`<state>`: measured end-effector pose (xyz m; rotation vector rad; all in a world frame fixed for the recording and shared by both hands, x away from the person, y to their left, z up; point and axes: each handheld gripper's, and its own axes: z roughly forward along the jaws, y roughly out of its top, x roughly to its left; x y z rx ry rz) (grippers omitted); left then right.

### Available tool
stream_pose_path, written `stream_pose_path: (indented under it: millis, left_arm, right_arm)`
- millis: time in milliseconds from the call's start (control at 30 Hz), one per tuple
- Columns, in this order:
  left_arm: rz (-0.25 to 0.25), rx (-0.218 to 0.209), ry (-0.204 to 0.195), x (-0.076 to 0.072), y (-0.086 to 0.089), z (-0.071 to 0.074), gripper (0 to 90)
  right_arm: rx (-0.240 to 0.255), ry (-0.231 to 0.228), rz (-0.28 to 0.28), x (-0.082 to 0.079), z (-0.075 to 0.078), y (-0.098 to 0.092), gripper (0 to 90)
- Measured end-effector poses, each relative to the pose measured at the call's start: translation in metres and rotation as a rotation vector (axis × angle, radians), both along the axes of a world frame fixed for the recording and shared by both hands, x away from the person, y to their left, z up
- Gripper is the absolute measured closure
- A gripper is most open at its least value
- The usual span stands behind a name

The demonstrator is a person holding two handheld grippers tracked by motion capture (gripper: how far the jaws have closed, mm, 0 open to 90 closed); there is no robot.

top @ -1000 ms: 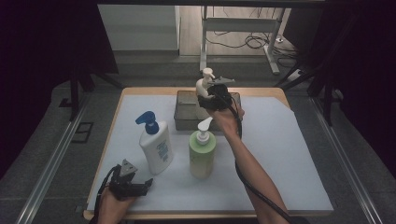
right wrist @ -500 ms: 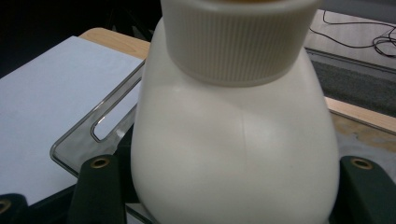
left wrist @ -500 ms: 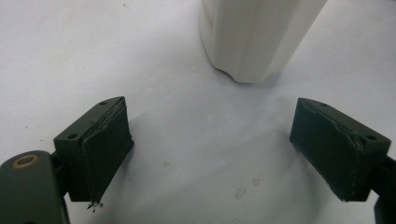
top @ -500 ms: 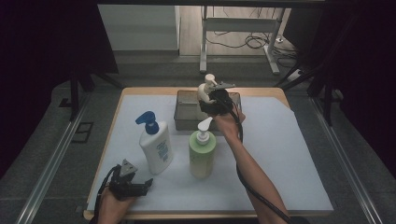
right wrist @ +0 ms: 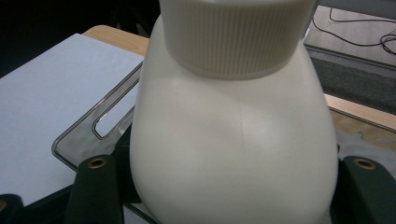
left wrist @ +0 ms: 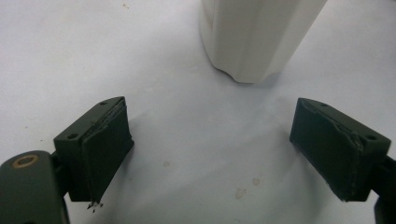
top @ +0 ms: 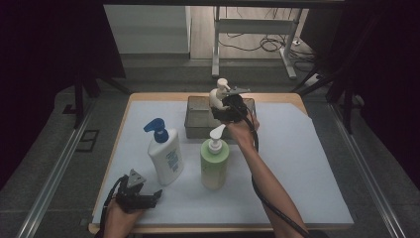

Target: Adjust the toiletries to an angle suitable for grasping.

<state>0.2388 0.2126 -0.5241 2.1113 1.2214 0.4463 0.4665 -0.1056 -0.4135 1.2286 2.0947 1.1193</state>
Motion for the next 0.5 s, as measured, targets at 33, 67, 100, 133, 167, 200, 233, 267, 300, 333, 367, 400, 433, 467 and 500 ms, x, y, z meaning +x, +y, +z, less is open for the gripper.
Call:
stream_pose_path:
  millis: [33,67,100,133,167,200,233,267,300,333,367,400,433,467,500]
  left_arm:
    - [0.0,0.001,0.001,0.0,0.0,0.0,12.1]
    - [0.0,0.001,0.001,0.0,0.0,0.0,12.1]
    - [0.0,0.001,0.0,0.0,0.0,0.0,12.1]
    - [0.0,0.0,0.0,0.0,0.0,0.0,12.1]
    - [0.0,0.0,0.0,0.0,0.0,0.0,12.1]
    - [0.0,0.0,0.0,0.0,0.0,0.0,12.1]
    - [0.0,0.0,0.0,0.0,0.0,0.0,12.1]
    - [0.0,0.0,0.0,0.0,0.0,0.0,12.1]
    - [0.0,0.0,0.0,0.0,0.0,0.0,12.1]
    - [0.0,0.0,0.0,0.0,0.0,0.0,12.1]
    - [0.0,0.0,0.0,0.0,0.0,0.0,12.1]
    - [0.0,0.0,0.0,0.0,0.0,0.0,12.1]
    - [0.0,0.0,0.0,0.0,0.0,0.0,12.1]
    - [0.0,0.0,0.0,0.0,0.0,0.0,12.1]
    - [0.0,0.0,0.0,0.0,0.0,0.0,12.1]
  right_arm:
    - [0.002,0.007,0.003,0.0,0.0,0.0,35.0]
    - [0.002,0.015,0.007,0.0,0.0,-0.001,34.8]
    - [0.002,0.019,0.013,0.001,0.0,-0.001,34.8]
    - [-0.002,0.018,0.014,0.0,0.0,-0.001,34.8]
    - [-0.003,0.017,0.018,-0.001,0.0,-0.002,34.8]
    - [-0.006,0.016,0.022,-0.001,0.0,-0.002,34.8]
    - [-0.011,0.016,0.023,-0.002,0.0,-0.003,34.8]
    - [-0.019,0.015,0.025,-0.003,0.0,-0.003,34.8]
    - [-0.022,0.015,0.026,-0.004,-0.001,-0.004,34.8]
    - [-0.024,0.014,0.031,-0.004,-0.001,-0.006,34.8]
    - [-0.021,0.015,0.031,-0.005,0.0,-0.007,34.8]
    - [-0.02,0.015,0.034,-0.007,0.0,-0.008,34.8]
    - [-0.025,0.012,0.036,-0.008,0.0,-0.009,34.8]
    - [-0.034,0.009,0.043,-0.009,0.001,-0.009,34.8]
    - [-0.047,0.007,0.046,-0.011,0.001,-0.01,34.7]
